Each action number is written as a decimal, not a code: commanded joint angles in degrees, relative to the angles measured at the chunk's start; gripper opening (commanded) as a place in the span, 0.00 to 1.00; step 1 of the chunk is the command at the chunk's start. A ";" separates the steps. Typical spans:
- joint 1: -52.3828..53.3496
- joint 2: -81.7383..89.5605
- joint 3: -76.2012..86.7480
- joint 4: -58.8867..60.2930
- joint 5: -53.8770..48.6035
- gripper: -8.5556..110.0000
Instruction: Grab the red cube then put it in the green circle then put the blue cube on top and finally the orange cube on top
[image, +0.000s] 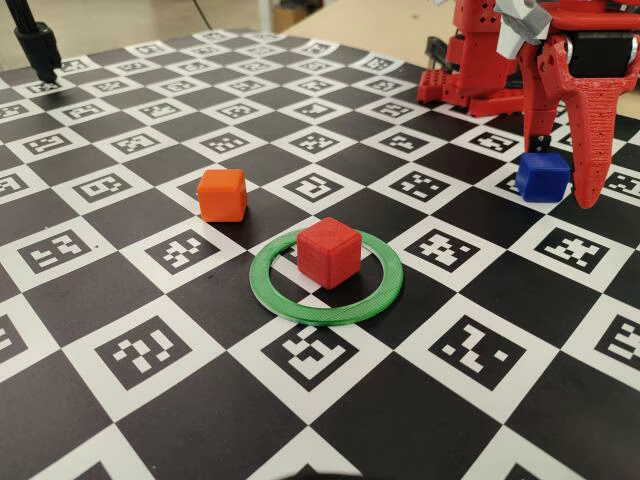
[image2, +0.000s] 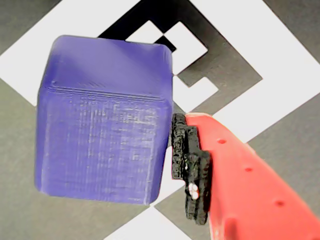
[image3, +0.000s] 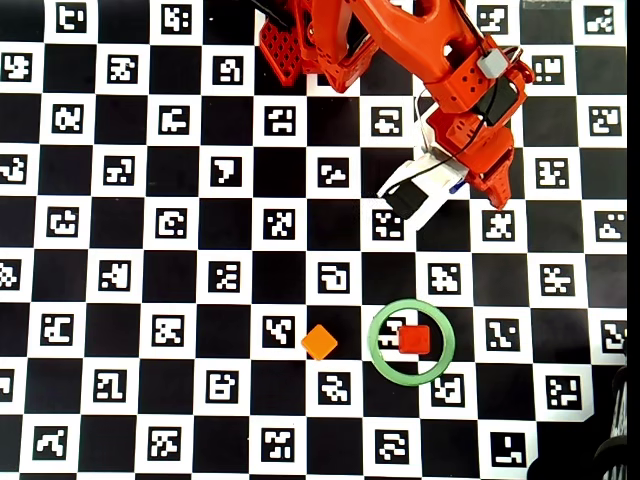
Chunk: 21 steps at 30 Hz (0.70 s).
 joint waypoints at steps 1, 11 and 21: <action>-0.44 0.62 -0.18 -0.44 0.62 0.46; -0.53 1.05 -0.26 -0.79 1.05 0.41; -0.97 1.58 -0.44 -2.11 1.14 0.30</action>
